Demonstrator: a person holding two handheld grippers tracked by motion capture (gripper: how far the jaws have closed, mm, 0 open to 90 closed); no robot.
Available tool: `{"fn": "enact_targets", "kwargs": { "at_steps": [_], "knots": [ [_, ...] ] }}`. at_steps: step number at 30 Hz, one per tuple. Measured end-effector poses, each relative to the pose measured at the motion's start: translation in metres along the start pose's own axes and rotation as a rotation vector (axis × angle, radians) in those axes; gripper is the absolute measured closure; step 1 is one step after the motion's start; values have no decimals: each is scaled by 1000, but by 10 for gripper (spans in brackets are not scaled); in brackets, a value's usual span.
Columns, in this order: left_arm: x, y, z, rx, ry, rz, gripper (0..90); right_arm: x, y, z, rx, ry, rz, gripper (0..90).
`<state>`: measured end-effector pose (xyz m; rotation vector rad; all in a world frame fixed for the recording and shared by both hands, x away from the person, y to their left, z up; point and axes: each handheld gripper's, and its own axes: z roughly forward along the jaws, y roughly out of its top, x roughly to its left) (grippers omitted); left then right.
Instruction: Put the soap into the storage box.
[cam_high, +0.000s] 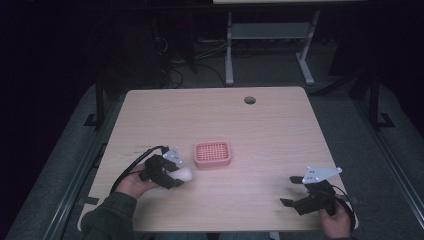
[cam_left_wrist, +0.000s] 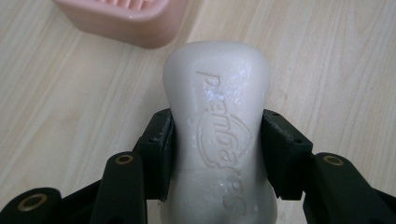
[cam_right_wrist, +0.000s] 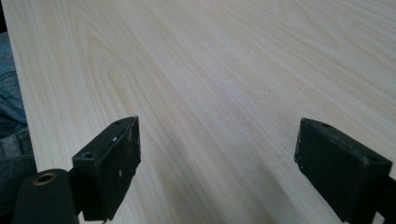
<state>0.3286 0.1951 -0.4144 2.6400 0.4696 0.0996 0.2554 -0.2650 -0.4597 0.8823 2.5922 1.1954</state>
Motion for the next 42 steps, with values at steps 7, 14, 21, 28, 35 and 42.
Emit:
{"fn": "enact_targets", "kwargs": {
  "at_steps": [7, 14, 21, 28, 35, 42],
  "knots": [
    [2, 8, 0, 1, 4, 2, 492, 0, 0, 0, -3, 2, -1, 142],
    [5, 15, 1, 1, -8, 1, 492, 0, 0, 0, -1, 2, 0, 142],
    [9, 22, 0, -3, -2, 7, 492, -1, -1, 0, -5, 3, -5, 142],
    [13, 29, 2, -5, -9, 10, 492, -2, -1, -1, -7, 2, 2, 141],
    [18, 37, 3, -4, -10, 17, 492, -1, -1, -1, -11, 4, 1, 142],
    [21, 42, 5, 0, -12, 14, 492, -1, -1, -2, -13, 5, 3, 142]
  ]
}}
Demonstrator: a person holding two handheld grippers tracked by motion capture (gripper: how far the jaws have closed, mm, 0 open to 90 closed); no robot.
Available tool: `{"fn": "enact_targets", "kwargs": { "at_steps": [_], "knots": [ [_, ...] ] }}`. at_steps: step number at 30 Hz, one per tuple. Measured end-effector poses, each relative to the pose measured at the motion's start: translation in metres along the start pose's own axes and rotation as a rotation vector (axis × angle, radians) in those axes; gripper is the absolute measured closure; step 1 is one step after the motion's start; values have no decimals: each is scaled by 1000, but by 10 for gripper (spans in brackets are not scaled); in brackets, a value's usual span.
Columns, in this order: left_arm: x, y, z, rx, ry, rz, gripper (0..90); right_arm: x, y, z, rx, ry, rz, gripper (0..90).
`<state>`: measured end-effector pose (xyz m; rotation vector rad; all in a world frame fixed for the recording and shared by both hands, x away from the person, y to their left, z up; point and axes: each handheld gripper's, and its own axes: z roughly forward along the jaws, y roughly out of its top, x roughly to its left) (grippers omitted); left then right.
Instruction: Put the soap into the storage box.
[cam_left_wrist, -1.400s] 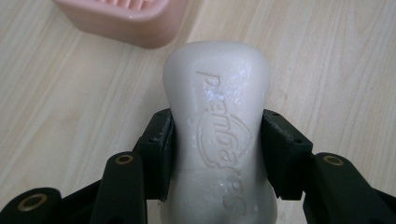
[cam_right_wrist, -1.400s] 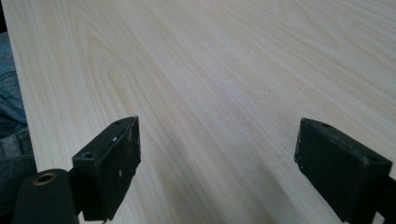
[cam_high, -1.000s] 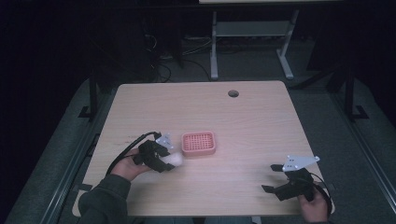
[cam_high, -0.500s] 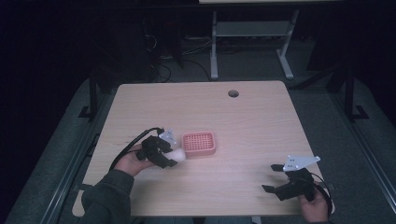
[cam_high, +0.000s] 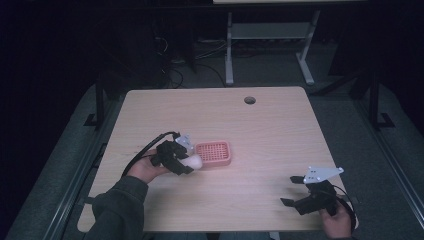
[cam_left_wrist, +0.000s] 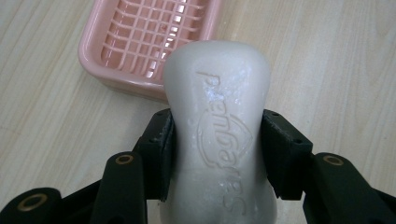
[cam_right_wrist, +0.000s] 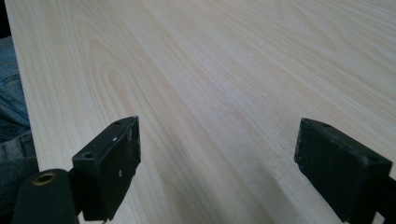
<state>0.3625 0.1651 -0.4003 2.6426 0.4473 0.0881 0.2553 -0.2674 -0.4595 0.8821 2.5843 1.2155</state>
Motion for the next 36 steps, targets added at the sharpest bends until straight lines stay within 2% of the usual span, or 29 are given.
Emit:
{"fn": "enact_targets", "kwargs": {
  "at_steps": [6, 15, 21, 36],
  "knots": [
    [2, 8, 0, 5, 1, 18, 492, 0, 0, 0, -1, 4, 0, 142],
    [6, 14, 2, 4, 2, 19, 492, 0, 0, -1, -7, 3, 2, 142],
    [7, 23, 2, 0, 6, 34, 492, -1, -1, -1, -10, 1, -2, 142],
    [14, 33, 5, 10, 6, 35, 492, -1, 0, -1, -9, 2, -2, 142]
  ]
}}
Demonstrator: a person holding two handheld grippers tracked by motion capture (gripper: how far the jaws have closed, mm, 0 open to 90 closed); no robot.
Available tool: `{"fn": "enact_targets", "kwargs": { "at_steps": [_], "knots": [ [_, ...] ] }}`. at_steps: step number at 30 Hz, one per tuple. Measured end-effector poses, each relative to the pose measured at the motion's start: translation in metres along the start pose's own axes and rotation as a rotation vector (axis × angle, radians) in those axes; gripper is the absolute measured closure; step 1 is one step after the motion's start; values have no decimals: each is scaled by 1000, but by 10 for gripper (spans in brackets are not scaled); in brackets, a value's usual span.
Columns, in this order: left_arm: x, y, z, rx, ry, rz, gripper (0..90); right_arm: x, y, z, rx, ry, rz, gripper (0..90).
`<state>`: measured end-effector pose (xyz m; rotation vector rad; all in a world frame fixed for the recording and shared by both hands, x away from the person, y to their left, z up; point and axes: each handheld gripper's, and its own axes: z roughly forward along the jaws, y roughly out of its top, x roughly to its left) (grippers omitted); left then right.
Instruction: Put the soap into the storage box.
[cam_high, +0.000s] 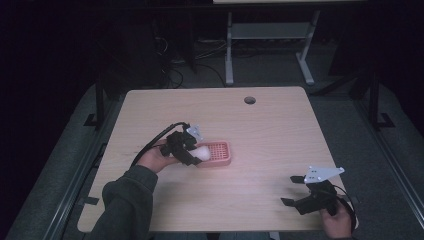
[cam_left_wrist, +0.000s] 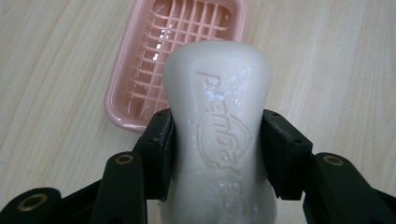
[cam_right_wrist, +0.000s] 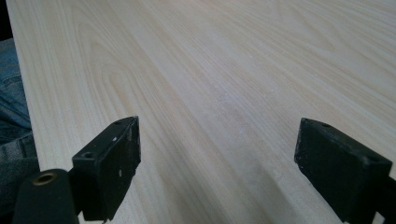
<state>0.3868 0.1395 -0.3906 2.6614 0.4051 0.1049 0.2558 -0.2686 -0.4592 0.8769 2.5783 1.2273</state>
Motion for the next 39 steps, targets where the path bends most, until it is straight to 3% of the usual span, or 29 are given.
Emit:
{"fn": "enact_targets", "kwargs": {
  "at_steps": [12, 39],
  "knots": [
    [4, 18, 6, -3, 2, 20, 492, -1, 0, -1, -10, 1, 12, 142],
    [20, 36, 31, -4, -17, 11, 492, -1, -1, -1, -11, -1, 10, 141]
  ]
}}
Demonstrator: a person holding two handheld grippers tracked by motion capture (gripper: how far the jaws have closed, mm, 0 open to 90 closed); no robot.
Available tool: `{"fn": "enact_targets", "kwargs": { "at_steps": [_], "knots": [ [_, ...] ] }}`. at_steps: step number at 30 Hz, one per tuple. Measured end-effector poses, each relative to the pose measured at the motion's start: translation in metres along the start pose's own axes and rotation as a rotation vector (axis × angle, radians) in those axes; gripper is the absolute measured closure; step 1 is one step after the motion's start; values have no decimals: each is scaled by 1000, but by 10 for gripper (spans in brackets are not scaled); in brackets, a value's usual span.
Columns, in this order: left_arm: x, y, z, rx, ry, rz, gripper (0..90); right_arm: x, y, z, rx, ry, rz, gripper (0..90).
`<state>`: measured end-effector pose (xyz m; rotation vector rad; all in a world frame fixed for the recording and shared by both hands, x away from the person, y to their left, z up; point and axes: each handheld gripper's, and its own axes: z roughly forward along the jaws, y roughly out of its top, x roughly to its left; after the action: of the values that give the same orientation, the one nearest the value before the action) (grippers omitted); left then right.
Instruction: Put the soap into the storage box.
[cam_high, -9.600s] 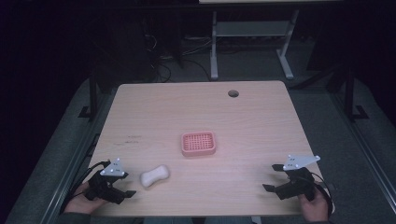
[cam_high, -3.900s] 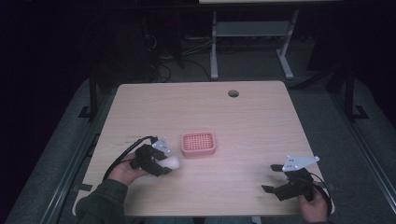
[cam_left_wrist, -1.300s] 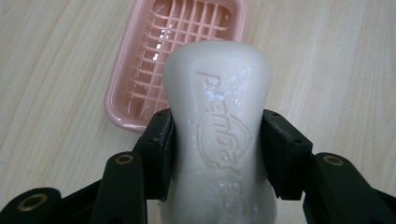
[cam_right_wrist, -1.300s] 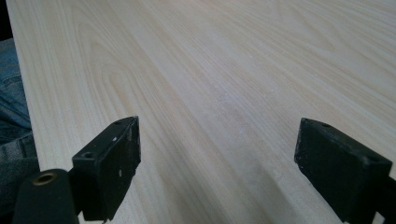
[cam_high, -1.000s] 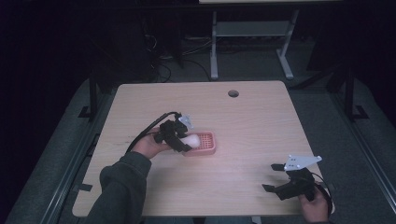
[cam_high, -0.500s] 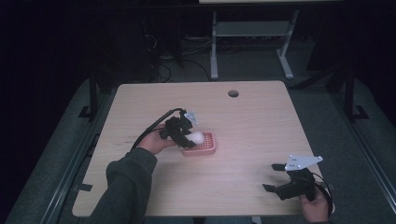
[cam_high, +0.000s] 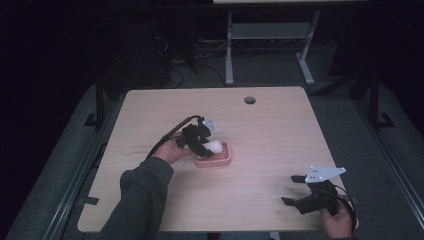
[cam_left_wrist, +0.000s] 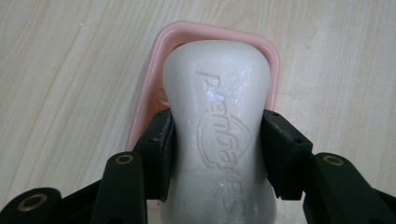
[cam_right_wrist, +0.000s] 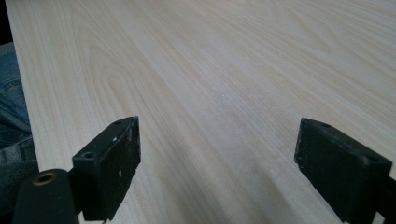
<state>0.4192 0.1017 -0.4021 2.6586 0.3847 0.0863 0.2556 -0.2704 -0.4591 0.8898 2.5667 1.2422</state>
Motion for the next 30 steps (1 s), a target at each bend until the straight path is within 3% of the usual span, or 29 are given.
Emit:
{"fn": "enact_targets", "kwargs": {
  "at_steps": [30],
  "knots": [
    [11, 2, 26, 36, -15, -4, 492, 1, 2, 0, -2, 5, -8, 142]
  ]
}}
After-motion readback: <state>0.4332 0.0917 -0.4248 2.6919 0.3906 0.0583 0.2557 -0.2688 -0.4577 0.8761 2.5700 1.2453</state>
